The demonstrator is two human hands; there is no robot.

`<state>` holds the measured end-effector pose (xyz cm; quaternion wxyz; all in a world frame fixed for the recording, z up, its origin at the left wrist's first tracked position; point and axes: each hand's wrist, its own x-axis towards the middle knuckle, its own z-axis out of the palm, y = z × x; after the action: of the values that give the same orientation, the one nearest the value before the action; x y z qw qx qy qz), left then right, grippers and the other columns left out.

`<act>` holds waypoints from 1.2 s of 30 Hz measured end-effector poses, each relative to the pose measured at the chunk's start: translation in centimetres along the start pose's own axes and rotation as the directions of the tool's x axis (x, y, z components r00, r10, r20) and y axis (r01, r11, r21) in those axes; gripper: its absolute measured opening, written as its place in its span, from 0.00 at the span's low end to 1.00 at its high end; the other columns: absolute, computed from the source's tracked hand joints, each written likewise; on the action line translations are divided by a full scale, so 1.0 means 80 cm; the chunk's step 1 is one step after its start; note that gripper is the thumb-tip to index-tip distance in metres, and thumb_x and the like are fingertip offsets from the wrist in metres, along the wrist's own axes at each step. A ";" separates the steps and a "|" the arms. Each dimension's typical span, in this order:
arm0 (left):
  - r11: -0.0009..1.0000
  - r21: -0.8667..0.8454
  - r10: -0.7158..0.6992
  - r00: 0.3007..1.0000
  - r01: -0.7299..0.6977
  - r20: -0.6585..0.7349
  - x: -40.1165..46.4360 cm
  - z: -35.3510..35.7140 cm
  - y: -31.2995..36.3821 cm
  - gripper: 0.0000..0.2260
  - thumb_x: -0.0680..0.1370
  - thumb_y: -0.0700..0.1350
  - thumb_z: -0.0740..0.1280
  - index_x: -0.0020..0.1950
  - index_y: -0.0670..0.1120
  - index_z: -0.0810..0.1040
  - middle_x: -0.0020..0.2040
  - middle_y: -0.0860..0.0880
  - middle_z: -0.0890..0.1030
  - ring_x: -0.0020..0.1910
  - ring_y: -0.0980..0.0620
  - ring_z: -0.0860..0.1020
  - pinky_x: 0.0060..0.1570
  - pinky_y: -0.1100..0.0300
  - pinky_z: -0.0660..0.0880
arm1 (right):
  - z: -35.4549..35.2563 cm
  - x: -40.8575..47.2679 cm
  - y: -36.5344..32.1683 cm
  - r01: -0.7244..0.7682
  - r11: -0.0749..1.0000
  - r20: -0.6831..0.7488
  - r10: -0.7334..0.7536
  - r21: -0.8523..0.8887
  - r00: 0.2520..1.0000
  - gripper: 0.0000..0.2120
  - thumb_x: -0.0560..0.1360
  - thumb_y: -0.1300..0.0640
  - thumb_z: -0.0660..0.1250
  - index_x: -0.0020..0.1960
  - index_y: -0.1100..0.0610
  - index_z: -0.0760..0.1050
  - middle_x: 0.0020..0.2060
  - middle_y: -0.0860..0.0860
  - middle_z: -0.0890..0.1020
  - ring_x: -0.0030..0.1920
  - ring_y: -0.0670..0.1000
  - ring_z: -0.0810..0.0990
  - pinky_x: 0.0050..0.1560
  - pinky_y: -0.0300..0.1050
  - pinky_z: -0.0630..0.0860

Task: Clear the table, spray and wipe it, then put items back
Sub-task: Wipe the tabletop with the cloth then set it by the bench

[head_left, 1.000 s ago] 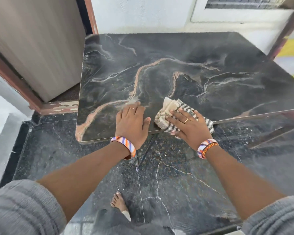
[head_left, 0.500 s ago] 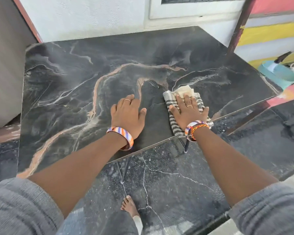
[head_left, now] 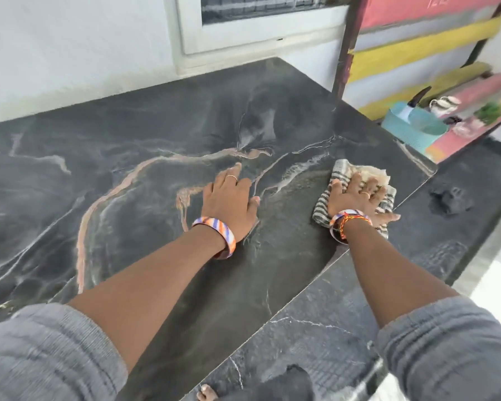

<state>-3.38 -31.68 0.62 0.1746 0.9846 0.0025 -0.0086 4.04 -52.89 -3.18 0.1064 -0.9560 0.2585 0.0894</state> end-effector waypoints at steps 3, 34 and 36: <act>0.996 0.025 0.082 0.996 -0.083 0.023 0.029 0.003 0.015 0.17 0.80 0.50 0.56 0.67 0.46 0.70 0.78 0.47 0.53 0.76 0.46 0.53 0.71 0.49 0.55 | -0.009 0.034 0.007 -0.089 0.994 0.006 0.089 0.058 0.996 0.28 0.79 0.40 0.42 0.77 0.47 0.41 0.77 0.50 0.40 0.76 0.55 0.36 0.64 0.78 0.44; 0.949 -0.162 -0.289 0.951 0.269 -0.109 0.461 0.066 0.102 0.16 0.78 0.47 0.61 0.65 0.45 0.73 0.78 0.45 0.54 0.76 0.45 0.53 0.71 0.46 0.52 | -0.033 0.390 -0.235 0.352 0.935 -0.040 -0.353 -0.036 0.935 0.31 0.79 0.43 0.46 0.77 0.57 0.45 0.77 0.57 0.52 0.76 0.62 0.47 0.65 0.76 0.37; 0.938 -0.161 -0.326 0.937 0.305 -0.126 0.475 0.064 0.088 0.16 0.78 0.47 0.61 0.65 0.45 0.73 0.78 0.45 0.55 0.76 0.45 0.53 0.71 0.46 0.52 | -0.029 0.411 -0.280 0.419 0.907 -0.039 -0.421 -0.046 0.906 0.31 0.79 0.43 0.46 0.77 0.57 0.45 0.77 0.56 0.51 0.76 0.61 0.47 0.64 0.76 0.35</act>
<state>34.57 -39.99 -2.43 0.2386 0.9545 0.1747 0.0381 43.78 -50.16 -4.89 0.0996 -0.9928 0.0476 0.0463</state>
